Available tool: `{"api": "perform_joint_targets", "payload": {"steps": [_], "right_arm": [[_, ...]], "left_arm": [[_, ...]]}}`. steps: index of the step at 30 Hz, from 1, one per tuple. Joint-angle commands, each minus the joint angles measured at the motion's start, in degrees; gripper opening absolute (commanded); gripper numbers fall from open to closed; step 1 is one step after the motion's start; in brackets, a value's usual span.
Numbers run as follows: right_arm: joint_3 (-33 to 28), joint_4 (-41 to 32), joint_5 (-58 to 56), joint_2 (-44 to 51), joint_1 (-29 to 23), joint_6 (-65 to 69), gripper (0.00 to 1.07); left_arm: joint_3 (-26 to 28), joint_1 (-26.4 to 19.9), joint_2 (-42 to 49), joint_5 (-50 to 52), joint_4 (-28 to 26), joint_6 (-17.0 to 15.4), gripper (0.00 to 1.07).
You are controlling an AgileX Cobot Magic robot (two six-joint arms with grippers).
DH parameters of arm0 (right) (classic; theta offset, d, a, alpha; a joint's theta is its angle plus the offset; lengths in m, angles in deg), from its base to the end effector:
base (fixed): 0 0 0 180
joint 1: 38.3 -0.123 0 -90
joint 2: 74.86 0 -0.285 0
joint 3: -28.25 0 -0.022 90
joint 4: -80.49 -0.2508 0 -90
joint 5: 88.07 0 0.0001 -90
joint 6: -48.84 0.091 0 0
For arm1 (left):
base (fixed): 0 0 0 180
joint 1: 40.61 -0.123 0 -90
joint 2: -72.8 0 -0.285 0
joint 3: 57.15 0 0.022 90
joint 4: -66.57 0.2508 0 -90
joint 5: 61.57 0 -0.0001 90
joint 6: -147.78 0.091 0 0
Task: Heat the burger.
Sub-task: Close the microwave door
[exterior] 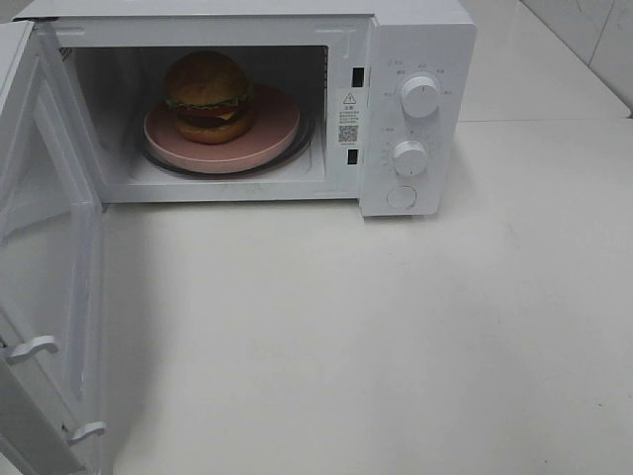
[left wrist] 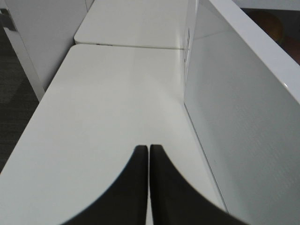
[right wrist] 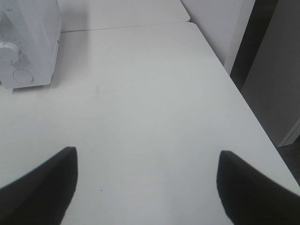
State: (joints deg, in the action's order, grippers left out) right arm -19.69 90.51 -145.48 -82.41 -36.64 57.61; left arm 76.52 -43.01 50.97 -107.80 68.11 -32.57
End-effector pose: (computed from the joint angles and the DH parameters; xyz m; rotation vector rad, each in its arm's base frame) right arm -0.0056 -0.0132 0.2861 0.1817 1.9527 -0.1252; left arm 0.0428 0.0036 0.3051 -0.0418 1.9962 0.0544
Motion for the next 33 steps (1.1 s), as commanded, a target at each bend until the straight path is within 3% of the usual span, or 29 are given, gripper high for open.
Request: {"api": "perform_joint_targets", "payload": {"steps": [1,9,20,26,29,30,33], "right_arm": [[0.0,-0.1,0.3,1.4,0.4,-0.4,0.76],[0.0,-0.1,0.3,1.4,0.4,-0.4,0.76],[0.0,-0.1,0.3,1.4,0.4,-0.4,0.76],[0.0,-0.1,0.3,1.4,0.4,-0.4,0.76],[0.0,-0.1,0.3,1.4,0.4,-0.4,0.76],[0.0,-0.1,0.3,1.4,0.4,-0.4,0.76],[0.0,-0.1,0.3,1.4,0.4,-0.4,0.76]], "left_arm": [[0.3,-0.2,-2.2,5.3,1.1,-0.3,0.0],[-4.2,-0.2,-9.2,20.1,4.7,-0.3,0.0],[-16.7,-0.2,-20.1,48.5,4.2,-0.3,0.0],[-18.6,-0.2,-25.8,58.3,4.3,-0.3,0.0],[-18.6,-0.2,-29.3,62.2,4.3,-1.1,0.0],[-18.6,-0.2,-31.9,65.3,4.7,-3.6,0.0],[-18.6,-0.2,-35.6,69.7,7.4,-6.5,0.0]]}}
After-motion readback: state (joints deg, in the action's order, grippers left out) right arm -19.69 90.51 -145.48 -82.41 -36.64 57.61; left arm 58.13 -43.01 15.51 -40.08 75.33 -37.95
